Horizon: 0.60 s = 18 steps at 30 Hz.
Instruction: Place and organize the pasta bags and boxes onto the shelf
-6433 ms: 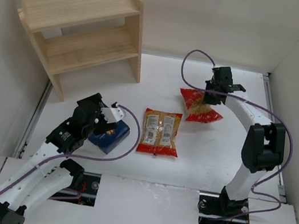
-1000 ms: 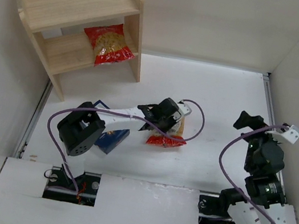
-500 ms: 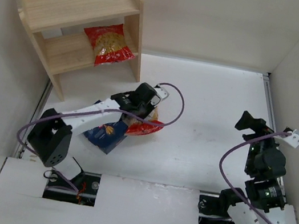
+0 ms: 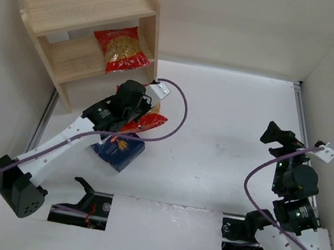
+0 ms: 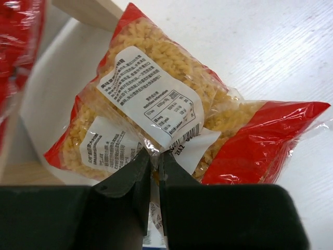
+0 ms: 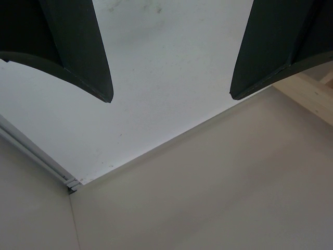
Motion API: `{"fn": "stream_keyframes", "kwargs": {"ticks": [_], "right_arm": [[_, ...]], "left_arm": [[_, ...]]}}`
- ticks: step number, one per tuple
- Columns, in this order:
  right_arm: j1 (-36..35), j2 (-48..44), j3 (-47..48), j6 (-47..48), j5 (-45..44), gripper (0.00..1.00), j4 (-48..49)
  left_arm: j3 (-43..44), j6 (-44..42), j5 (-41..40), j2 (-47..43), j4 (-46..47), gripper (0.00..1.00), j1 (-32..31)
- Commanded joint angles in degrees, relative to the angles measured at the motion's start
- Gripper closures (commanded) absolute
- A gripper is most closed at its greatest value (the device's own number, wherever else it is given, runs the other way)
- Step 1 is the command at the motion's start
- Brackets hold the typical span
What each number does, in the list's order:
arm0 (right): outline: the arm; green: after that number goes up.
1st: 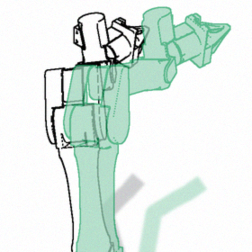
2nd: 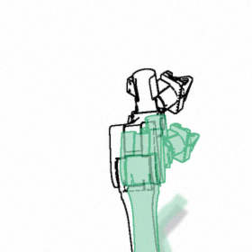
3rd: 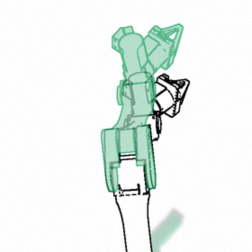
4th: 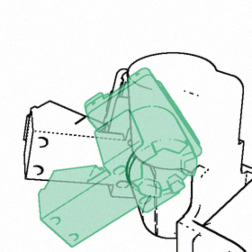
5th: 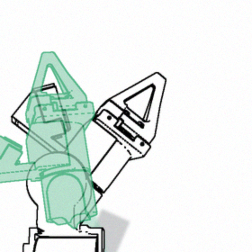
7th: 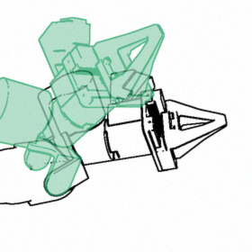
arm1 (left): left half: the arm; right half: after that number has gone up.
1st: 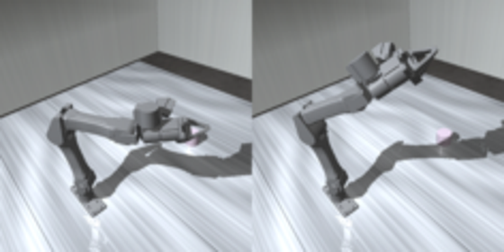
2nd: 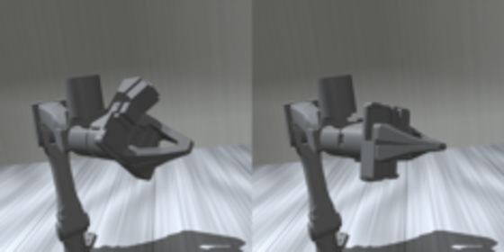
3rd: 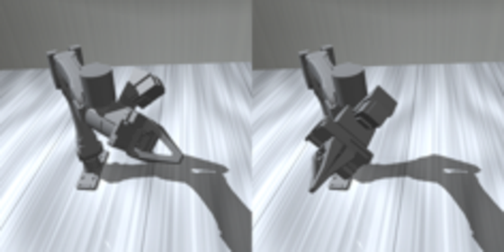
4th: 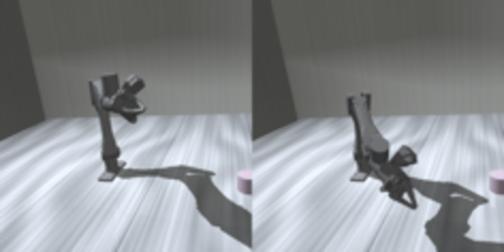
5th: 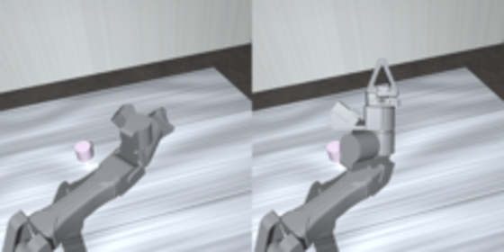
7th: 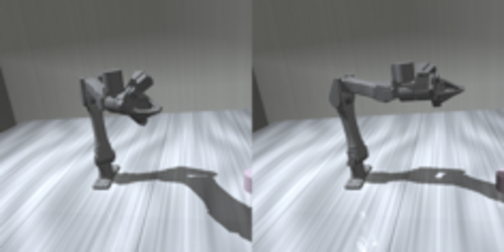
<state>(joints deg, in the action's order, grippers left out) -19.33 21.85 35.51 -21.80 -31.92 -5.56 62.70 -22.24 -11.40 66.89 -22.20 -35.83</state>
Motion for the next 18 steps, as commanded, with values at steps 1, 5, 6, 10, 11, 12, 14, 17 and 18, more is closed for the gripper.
{"fn": "stream_keyframes", "kwargs": {"ticks": [1,5,6,10,11,12,14,17,18], "right_arm": [[-2.0,1.7,1.9,0.9,-1.5,0.0,4.5],[-4.5,3.2,1.4,1.0,-3.1,0.0,6.7],[-5.2,3.7,1.2,1.0,-3.6,0.0,7.3],[-7.3,6.4,2.0,1.6,-4.5,0.0,9.2],[-7.6,7.3,2.5,1.9,-4.5,0.0,9.5],[-8.0,8.2,2.8,2.2,-4.4,0.0,10.0],[-8.6,9.6,3.1,2.8,-4.5,0.0,11.4],[-9.1,11.3,3.0,3.0,-4.5,0.0,13.6],[-9.2,11.7,3.0,3.0,-4.3,0.0,14.1]], "left_arm": [[4.2,-8.5,-3.3,-6.9,3.8,1.0,3.6],[7.3,-13.9,-2.4,-11.7,0.2,1.0,4.9],[8.3,-14.8,-1.9,-12.7,-1.1,1.0,4.8],[10.3,-19.2,-2.0,-14.5,-2.2,1.0,7.1],[10.4,-20.6,-1.5,-14.9,-1.9,1.0,9.1],[10.5,-21.8,-0.6,-14.9,-1.2,1.0,11.2],[10.7,-23.4,2.4,-15.0,0.3,1.0,15.7],[10.6,-25.4,8.3,-13.7,3.6,1.0,24.3],[10.5,-25.7,10.5,-13.0,5.0,1.0,27.4]]}}
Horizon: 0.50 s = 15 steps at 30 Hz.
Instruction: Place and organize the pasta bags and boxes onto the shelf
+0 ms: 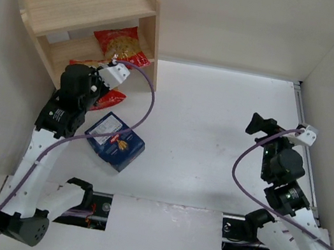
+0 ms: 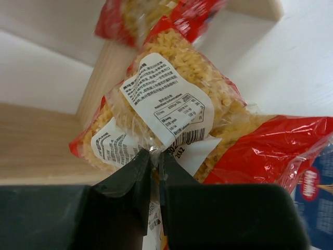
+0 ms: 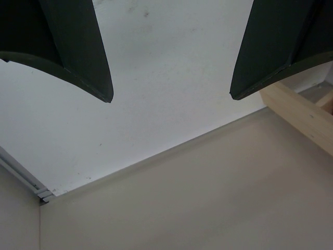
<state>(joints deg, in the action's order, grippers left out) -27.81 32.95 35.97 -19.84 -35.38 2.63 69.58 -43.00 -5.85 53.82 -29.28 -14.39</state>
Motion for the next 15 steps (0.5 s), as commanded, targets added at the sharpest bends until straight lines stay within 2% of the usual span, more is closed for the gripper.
{"fn": "stream_keyframes", "kwargs": {"ticks": [1,4,9,15], "right_arm": [[-0.8,1.1,2.6,1.0,-0.7,0.0,6.2],[-0.8,2.3,3.4,1.6,-0.5,0.0,6.2],[-0.8,3.5,3.5,1.8,-0.4,0.0,6.9],[-0.8,4.6,3.5,2.3,-0.3,0.0,7.3]], "left_arm": [[3.6,-5.2,7.3,0.9,13.2,1.0,9.0],[4.1,-5.7,11.2,3.7,16.9,1.0,14.9],[3.2,-7.5,15.6,8.7,25.9,1.0,20.9],[3.6,-8.6,17.3,14.6,34.5,1.0,24.7]]}}
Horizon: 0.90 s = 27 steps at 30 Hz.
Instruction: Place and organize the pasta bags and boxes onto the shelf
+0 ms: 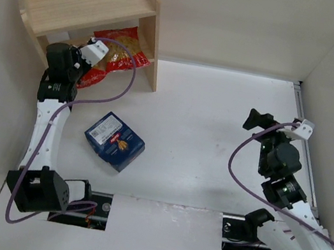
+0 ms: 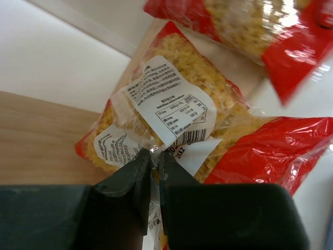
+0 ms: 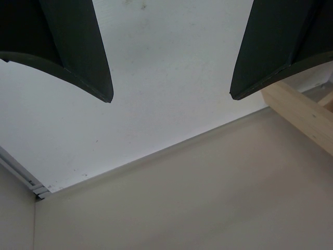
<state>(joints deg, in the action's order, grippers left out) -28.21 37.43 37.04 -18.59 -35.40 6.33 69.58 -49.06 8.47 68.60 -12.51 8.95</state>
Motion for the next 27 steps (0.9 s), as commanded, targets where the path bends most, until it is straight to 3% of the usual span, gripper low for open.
{"fn": "stream_keyframes", "kwargs": {"ticks": [1,12,18,20,23,27], "right_arm": [[-0.4,0.3,2.6,1.2,-0.3,0.0,3.6],[-0.4,2.9,3.7,1.4,1.2,0.0,4.0],[-0.4,3.0,3.7,1.4,1.2,0.0,4.0],[-0.4,2.5,3.7,1.4,1.3,0.0,3.9],[-0.5,1.8,3.7,2.2,1.3,0.0,3.6],[-1.2,2.4,3.7,2.4,3.5,0.0,3.0]], "left_arm": [[3.8,-2.6,3.0,1.1,19.2,1.0,2.2],[3.7,-2.9,-0.7,9.0,32.4,0.99,3.4],[2.2,-3.9,-3.1,11.1,34.1,0.97,2.3],[1.4,-3.9,-3.5,10.7,34.1,0.88,2.3],[-0.1,-3.6,-3.7,8.1,34.1,0.63,2.3],[-1.9,-3.3,-3.3,3.0,32.8,0.38,2.3]]}}
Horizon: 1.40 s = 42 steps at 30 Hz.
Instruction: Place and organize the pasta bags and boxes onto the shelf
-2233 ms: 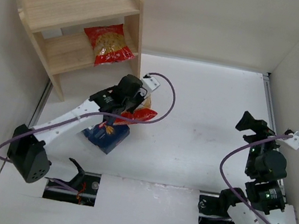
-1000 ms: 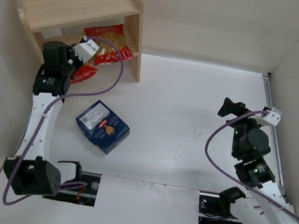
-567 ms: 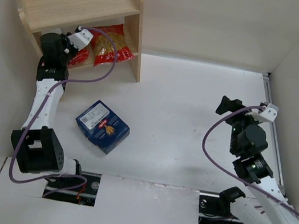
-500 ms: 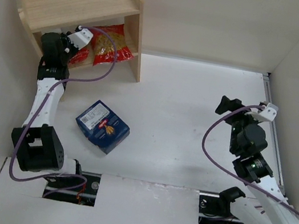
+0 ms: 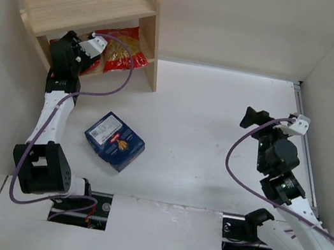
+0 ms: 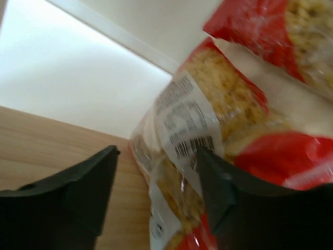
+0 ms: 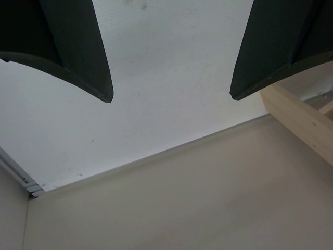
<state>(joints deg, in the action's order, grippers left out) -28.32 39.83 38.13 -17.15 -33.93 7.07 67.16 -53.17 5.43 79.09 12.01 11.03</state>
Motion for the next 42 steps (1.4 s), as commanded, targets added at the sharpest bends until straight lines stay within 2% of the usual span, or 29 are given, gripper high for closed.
{"fn": "stream_keyframes", "kwargs": {"ticks": [1,4,8,14,18,21,23,29,33,39,42], "right_arm": [[-1.3,0.5,2.7,1.0,2.7,0.0,2.2],[-3.1,3.0,3.8,1.3,4.6,0.0,2.2],[-6.4,8.9,7.1,3.4,9.7,0.0,0.2],[-10.7,24.6,15.0,0.1,24.6,0.0,-5.8],[-16.2,35.4,18.5,-5.3,32.6,0.0,-1.7],[-21.9,42.7,20.5,-7.7,33.1,0.0,2.8],[-24.1,46.6,21.0,-13.0,32.7,0.0,6.4],[-25.2,55.7,17.0,-39.7,33.8,0.0,17.4],[-25.4,57.0,14.7,-49.8,32.7,0.0,16.7],[-29.6,62.0,17.1,-62.4,28.3,0.0,11.0],[-31.5,62.8,19.0,-66.8,23.9,0.0,4.4]], "left_arm": [[0.2,0.8,-0.2,-8.8,7.5,0.31,0.2],[-0.4,0.9,-0.4,-12.5,4.3,0.0,-0.1],[-1.1,1.8,-1.6,-17.4,3.3,0.0,-1.5],[-2.6,2.7,-3.0,-25.0,-1.8,0.0,-4.9],[-8.7,5.0,-5.8,-33.5,-7.9,0.0,-7.2],[-14.1,7.2,-10.0,-38.6,-11.0,0.0,-7.9],[-16.3,9.5,-12.5,-41.6,-12.9,0.0,-8.3],[-21.8,13.8,-20.2,-48.5,-17.8,0.0,-7.8],[-23.2,16.1,-21.0,-52.0,-20.9,0.0,-6.4],[-23.1,17.7,-20.6,-54.2,-23.7,0.0,-3.3],[-22.8,17.7,-20.6,-55.1,-25.0,0.0,-3.2]]}}
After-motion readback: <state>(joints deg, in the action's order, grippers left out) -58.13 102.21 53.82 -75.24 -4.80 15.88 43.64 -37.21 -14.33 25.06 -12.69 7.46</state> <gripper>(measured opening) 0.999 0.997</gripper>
